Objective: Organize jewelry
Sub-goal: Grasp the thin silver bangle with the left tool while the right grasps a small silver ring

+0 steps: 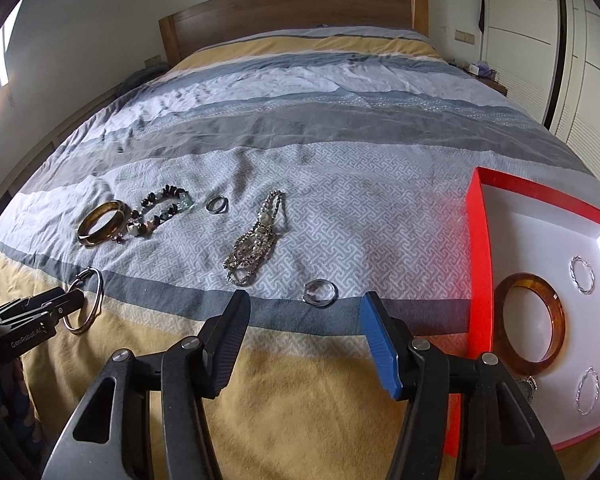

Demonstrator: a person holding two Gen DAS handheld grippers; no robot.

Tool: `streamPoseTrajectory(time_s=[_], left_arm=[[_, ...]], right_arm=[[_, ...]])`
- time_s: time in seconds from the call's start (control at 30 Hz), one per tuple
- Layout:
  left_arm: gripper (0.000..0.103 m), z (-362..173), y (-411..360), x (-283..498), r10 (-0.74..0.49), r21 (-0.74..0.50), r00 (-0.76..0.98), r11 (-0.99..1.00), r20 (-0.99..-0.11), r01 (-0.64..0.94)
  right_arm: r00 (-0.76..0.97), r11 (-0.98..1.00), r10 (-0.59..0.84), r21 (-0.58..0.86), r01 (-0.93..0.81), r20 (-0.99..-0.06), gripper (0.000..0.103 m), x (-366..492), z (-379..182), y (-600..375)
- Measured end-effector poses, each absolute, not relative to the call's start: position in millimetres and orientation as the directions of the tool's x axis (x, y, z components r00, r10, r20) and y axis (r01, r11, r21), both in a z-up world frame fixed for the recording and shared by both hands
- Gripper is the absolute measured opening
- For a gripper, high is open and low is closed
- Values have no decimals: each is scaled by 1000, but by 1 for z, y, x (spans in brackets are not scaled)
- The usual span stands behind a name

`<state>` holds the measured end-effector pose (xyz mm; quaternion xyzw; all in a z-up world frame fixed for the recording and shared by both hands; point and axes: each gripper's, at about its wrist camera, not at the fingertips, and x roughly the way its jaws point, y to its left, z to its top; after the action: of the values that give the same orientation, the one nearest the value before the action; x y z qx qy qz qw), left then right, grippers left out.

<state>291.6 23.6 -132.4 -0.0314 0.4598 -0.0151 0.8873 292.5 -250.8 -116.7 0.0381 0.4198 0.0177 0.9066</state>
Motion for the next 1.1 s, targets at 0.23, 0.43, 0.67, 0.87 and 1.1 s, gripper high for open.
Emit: streamPoseTrajectory(time_s=[0.23,0.43,0.67,0.87,1.1], left_arm=[[36,-137,15,295,-42,-29,591,999,-805,31],[18,-138,6,294,-62,-15,610,997,-790,82],[5,-138,5,294,-107,-50,616,993,-780,110],[4,-129,8,290,-113,-74,618,993,-778,88],[4,-109,6,278,-103,-76,628,995,-772,71]], right_arm=[[636,997,55,79,10,-769,50,305,-131,-251],[634,997,49,79,19,-772,42,312,-141,-252],[625,997,61,74,-5,-778,21,315,-147,-249],[636,996,83,81,-32,-767,19,309,-139,-248],[680,990,137,120,-73,-720,19,291,-107,-249]])
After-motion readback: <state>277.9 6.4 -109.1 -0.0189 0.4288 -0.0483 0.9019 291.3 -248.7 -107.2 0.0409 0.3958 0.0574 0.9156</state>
